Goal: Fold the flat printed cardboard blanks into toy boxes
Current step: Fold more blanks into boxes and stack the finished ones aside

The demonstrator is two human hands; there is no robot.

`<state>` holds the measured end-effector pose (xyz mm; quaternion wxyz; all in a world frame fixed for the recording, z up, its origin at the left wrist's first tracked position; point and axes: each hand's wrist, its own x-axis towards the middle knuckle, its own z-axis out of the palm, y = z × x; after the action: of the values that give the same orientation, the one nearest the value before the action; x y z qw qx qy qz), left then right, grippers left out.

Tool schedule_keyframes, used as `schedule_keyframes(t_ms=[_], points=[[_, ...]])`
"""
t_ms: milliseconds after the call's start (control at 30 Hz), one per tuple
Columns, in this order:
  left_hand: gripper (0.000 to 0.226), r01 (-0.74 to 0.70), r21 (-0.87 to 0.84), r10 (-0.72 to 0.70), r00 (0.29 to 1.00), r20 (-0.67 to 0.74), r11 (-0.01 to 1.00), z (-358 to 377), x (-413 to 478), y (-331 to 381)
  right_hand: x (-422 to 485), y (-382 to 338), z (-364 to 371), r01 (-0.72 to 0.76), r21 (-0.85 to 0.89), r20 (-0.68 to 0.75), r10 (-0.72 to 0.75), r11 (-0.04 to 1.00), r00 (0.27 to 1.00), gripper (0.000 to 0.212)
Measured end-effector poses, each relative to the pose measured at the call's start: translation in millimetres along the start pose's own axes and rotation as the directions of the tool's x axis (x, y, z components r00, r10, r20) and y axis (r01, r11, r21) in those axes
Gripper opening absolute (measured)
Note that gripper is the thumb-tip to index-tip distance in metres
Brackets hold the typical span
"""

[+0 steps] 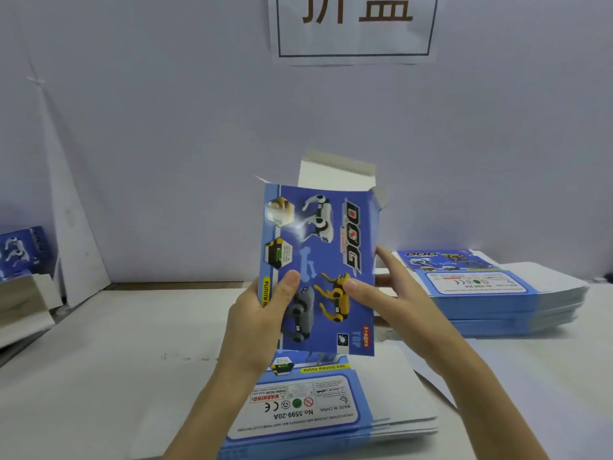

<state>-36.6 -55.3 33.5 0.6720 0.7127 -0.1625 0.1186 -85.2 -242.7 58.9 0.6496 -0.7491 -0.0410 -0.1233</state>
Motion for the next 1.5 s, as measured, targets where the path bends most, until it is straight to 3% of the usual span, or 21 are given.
schedule_keyframes(t_ms=[100,200,300,433,600,700,867,1000,1067,1167,1267,1400,1500], points=[[0.062,0.048,-0.009,-0.047,0.995,0.085,0.999,0.5,0.7,0.2,-0.8,-4.2,-0.8,0.014,0.026,-0.002,-0.014,1.000,1.000,0.097],[0.041,-0.022,-0.059,0.022,1.000,0.007,0.998,3.3,-2.1,3.5,-1.6,-2.6,0.2,0.024,0.007,-0.033,-0.024,1.000,0.999,0.102],[0.036,-0.082,-0.049,0.081,0.997,-0.021,0.995,2.4,-1.2,1.7,0.2,0.6,0.6,0.013,0.015,-0.031,-0.013,1.000,0.999,0.101],[0.048,-0.001,-0.042,0.002,1.000,0.016,0.999,-5.3,3.5,-0.2,0.7,-2.0,1.6,0.029,0.036,-0.008,-0.029,0.999,1.000,0.098],[0.046,-0.096,-0.012,0.096,0.994,-0.049,0.995,-4.5,1.5,0.7,0.4,0.0,4.2,0.026,-0.007,-0.029,-0.026,1.000,0.999,0.106],[0.055,-0.046,-0.038,0.046,0.999,-0.009,0.998,-7.8,3.4,2.5,0.0,-2.3,3.4,0.034,0.041,-0.011,-0.034,0.999,0.999,0.092],[0.068,-0.106,-0.043,0.105,0.994,-0.027,0.993,-10.0,1.2,5.3,-0.7,-0.7,7.7,0.054,-0.015,-0.021,-0.054,0.998,0.998,0.106],[0.061,-0.061,-0.047,0.060,0.998,-0.019,0.997,-9.8,1.0,8.8,-0.8,-1.7,4.7,0.059,0.012,-0.008,-0.058,0.998,0.998,0.092],[0.056,-0.070,-0.055,0.068,0.997,-0.039,0.996,-9.4,0.4,9.0,-0.4,-0.8,5.2,0.068,-0.020,-0.012,-0.068,0.997,0.998,0.097],[0.068,-0.094,-0.026,0.093,0.995,-0.039,0.995,-10.0,0.7,4.8,1.5,3.6,8.6,0.049,0.009,-0.023,-0.049,0.999,0.999,0.098],[0.077,-0.071,0.015,0.070,0.995,0.072,0.997,-15.7,5.4,2.4,0.8,3.3,8.7,0.030,0.015,0.011,-0.030,0.999,0.999,0.078],[0.043,0.066,0.009,-0.064,0.931,0.360,0.998,-30.5,12.2,-1.4,4.0,4.8,6.1,0.021,0.130,-0.012,-0.020,0.991,1.000,0.083],[0.048,0.176,0.042,-0.176,0.872,0.457,0.983,-40.5,15.6,-5.1,5.5,5.1,6.2,0.029,0.217,-0.023,-0.025,0.976,0.999,0.082]])
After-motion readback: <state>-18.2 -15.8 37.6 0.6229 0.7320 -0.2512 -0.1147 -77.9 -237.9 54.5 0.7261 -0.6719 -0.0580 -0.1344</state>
